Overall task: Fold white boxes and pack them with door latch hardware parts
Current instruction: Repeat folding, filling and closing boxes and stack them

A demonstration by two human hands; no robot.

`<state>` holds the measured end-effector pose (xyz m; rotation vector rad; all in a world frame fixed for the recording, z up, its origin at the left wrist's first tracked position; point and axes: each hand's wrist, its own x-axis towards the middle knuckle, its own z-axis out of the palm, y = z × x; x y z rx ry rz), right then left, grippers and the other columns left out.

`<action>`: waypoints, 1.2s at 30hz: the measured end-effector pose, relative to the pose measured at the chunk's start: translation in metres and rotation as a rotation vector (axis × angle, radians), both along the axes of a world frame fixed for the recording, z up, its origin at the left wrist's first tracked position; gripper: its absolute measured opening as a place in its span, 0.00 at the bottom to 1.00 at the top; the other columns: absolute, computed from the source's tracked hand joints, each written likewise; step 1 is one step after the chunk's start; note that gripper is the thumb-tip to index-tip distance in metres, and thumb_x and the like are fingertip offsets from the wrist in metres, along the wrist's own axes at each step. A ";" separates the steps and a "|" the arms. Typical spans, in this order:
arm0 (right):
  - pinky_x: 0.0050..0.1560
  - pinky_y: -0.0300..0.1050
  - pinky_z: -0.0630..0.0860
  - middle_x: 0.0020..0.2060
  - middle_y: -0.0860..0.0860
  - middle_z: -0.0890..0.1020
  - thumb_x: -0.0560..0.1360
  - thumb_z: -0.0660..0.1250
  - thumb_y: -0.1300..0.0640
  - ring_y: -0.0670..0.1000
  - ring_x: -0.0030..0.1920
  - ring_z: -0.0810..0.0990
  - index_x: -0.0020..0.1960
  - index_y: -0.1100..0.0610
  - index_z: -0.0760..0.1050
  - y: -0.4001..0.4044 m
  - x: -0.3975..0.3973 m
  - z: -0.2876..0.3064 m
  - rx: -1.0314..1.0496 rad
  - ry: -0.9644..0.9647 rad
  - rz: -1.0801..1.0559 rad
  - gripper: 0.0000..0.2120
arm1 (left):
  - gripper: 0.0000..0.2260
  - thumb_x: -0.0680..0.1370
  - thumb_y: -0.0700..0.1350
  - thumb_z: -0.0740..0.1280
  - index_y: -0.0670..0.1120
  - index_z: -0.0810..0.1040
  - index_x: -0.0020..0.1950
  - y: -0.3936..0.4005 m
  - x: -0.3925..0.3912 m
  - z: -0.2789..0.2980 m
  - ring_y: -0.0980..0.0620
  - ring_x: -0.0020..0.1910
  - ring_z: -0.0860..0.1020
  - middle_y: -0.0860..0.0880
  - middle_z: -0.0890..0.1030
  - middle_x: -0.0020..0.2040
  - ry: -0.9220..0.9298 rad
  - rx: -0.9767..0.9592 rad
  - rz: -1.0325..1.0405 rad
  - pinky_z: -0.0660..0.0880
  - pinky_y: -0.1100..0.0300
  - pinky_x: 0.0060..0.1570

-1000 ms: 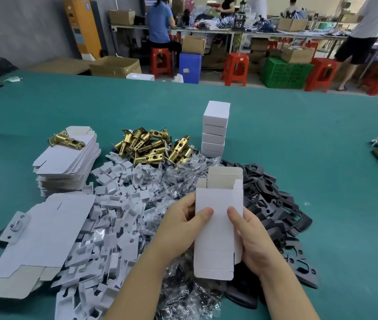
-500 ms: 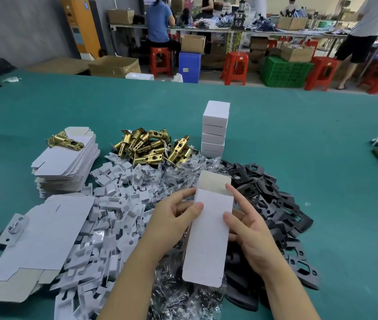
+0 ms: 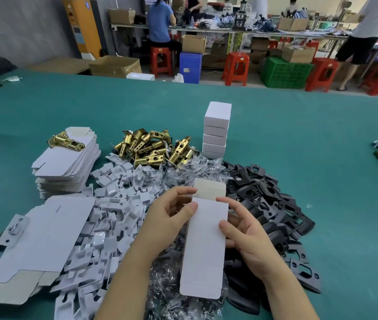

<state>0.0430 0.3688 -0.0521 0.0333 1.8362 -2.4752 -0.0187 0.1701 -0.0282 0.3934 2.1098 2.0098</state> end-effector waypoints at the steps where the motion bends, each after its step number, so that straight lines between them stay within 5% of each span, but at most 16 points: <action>1: 0.44 0.47 0.84 0.58 0.55 0.85 0.75 0.74 0.56 0.54 0.56 0.85 0.66 0.46 0.78 0.000 0.000 0.000 -0.002 -0.004 0.007 0.20 | 0.09 0.75 0.51 0.71 0.60 0.83 0.54 0.000 0.000 0.001 0.56 0.50 0.83 0.53 0.85 0.52 -0.003 -0.006 -0.001 0.80 0.62 0.46; 5: 0.42 0.45 0.83 0.56 0.55 0.85 0.73 0.76 0.52 0.54 0.53 0.85 0.65 0.47 0.79 0.000 0.000 0.000 -0.012 -0.021 0.042 0.21 | 0.03 0.79 0.47 0.70 0.53 0.83 0.47 -0.002 0.001 0.004 0.56 0.41 0.79 0.48 0.83 0.44 0.011 -0.039 -0.027 0.76 0.66 0.39; 9: 0.34 0.43 0.82 0.57 0.55 0.84 0.73 0.76 0.47 0.50 0.46 0.86 0.63 0.49 0.81 0.000 0.000 0.000 -0.035 -0.032 0.037 0.20 | 0.07 0.81 0.43 0.70 0.51 0.83 0.44 -0.002 0.000 0.003 0.57 0.35 0.77 0.52 0.81 0.37 -0.018 -0.063 -0.027 0.74 0.66 0.35; 13: 0.41 0.51 0.85 0.62 0.53 0.84 0.68 0.79 0.39 0.56 0.51 0.85 0.60 0.50 0.84 0.002 -0.001 0.002 -0.028 -0.061 -0.034 0.25 | 0.07 0.80 0.43 0.70 0.50 0.84 0.43 0.000 0.000 0.001 0.50 0.33 0.78 0.42 0.82 0.39 -0.042 -0.089 -0.042 0.78 0.56 0.37; 18: 0.39 0.47 0.83 0.66 0.42 0.81 0.75 0.73 0.51 0.54 0.54 0.85 0.58 0.52 0.86 0.004 -0.003 -0.001 -0.036 -0.035 -0.064 0.13 | 0.06 0.80 0.45 0.71 0.51 0.84 0.43 0.000 0.000 0.000 0.49 0.31 0.78 0.46 0.81 0.34 -0.039 -0.100 -0.043 0.77 0.55 0.37; 23: 0.32 0.46 0.82 0.55 0.53 0.84 0.70 0.80 0.45 0.55 0.44 0.84 0.59 0.52 0.83 0.002 -0.003 -0.001 -0.046 -0.017 -0.093 0.21 | 0.01 0.76 0.49 0.72 0.55 0.82 0.46 0.002 0.000 -0.003 0.52 0.36 0.80 0.50 0.83 0.39 -0.025 -0.065 -0.019 0.79 0.57 0.38; 27: 0.29 0.46 0.80 0.49 0.51 0.83 0.67 0.80 0.46 0.53 0.41 0.83 0.56 0.46 0.78 0.001 -0.005 -0.002 -0.059 0.020 -0.143 0.20 | 0.11 0.79 0.48 0.71 0.64 0.75 0.55 0.003 -0.001 -0.006 0.47 0.46 0.83 0.52 0.86 0.48 -0.021 -0.060 -0.015 0.81 0.51 0.44; 30: 0.32 0.48 0.82 0.48 0.50 0.83 0.67 0.81 0.44 0.53 0.42 0.83 0.58 0.48 0.78 0.001 -0.004 -0.003 -0.044 0.023 -0.141 0.23 | 0.14 0.81 0.47 0.69 0.67 0.78 0.60 0.003 -0.002 -0.007 0.54 0.47 0.82 0.55 0.84 0.48 0.047 -0.135 -0.033 0.80 0.58 0.46; 36: 0.33 0.44 0.81 0.51 0.54 0.84 0.69 0.78 0.48 0.52 0.42 0.84 0.55 0.53 0.82 0.001 -0.002 -0.002 0.026 -0.004 -0.137 0.17 | 0.10 0.82 0.56 0.66 0.58 0.87 0.48 0.005 -0.001 -0.003 0.58 0.38 0.81 0.52 0.85 0.41 0.056 -0.137 0.021 0.73 0.71 0.37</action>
